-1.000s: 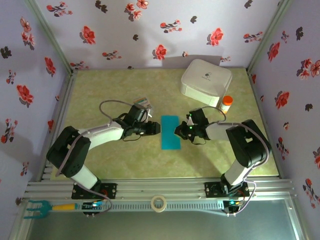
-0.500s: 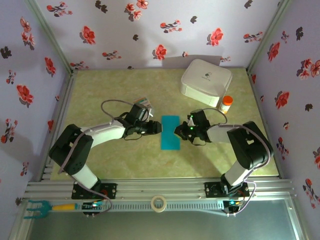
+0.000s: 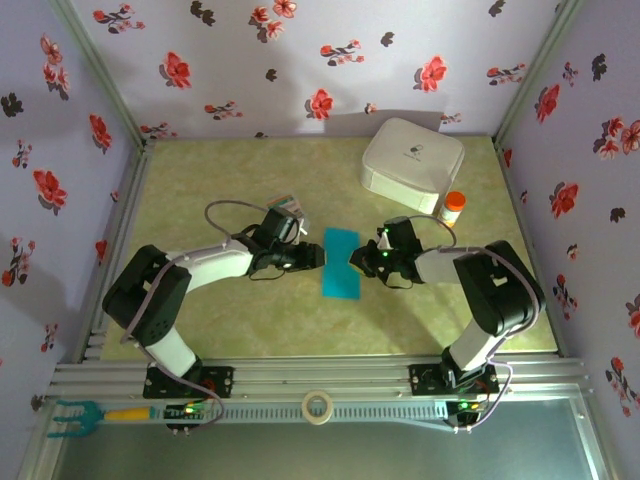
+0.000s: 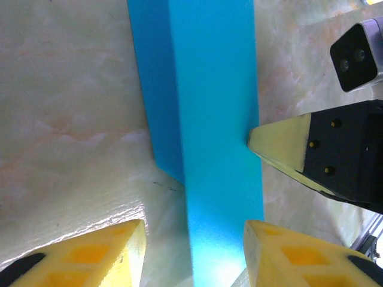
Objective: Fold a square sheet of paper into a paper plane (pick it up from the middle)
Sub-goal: Third fold the triangle at the center of the table.
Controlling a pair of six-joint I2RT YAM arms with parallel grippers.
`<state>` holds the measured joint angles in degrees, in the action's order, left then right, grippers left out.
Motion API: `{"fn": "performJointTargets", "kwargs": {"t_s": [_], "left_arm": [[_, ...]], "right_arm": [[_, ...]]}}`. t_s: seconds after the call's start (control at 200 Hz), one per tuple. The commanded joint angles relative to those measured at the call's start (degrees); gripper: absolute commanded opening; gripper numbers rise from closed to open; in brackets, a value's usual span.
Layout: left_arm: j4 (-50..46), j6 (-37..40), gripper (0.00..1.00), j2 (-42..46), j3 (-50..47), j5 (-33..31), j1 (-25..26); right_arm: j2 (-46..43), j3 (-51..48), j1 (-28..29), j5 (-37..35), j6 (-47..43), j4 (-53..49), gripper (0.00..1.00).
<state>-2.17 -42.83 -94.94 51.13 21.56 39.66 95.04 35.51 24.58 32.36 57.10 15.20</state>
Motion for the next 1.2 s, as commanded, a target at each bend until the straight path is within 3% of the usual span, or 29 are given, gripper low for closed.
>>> {"fn": "performJointTargets", "kwargs": {"t_s": [0.0,0.615,1.195], "left_arm": [[0.1,-1.5,0.47,-1.8,1.6,2.2,-0.9],[1.7,-3.4,0.49,-6.1,2.4,6.1,-1.2],[3.3,-6.5,0.42,-12.3,4.5,9.8,-1.2]], "right_arm": [[1.7,-0.8,-0.3,0.8,0.2,0.7,0.14],[1.9,-1.7,-0.4,1.0,0.3,1.5,0.14],[3.0,-2.5,-0.7,1.1,0.6,3.0,0.14]]}}
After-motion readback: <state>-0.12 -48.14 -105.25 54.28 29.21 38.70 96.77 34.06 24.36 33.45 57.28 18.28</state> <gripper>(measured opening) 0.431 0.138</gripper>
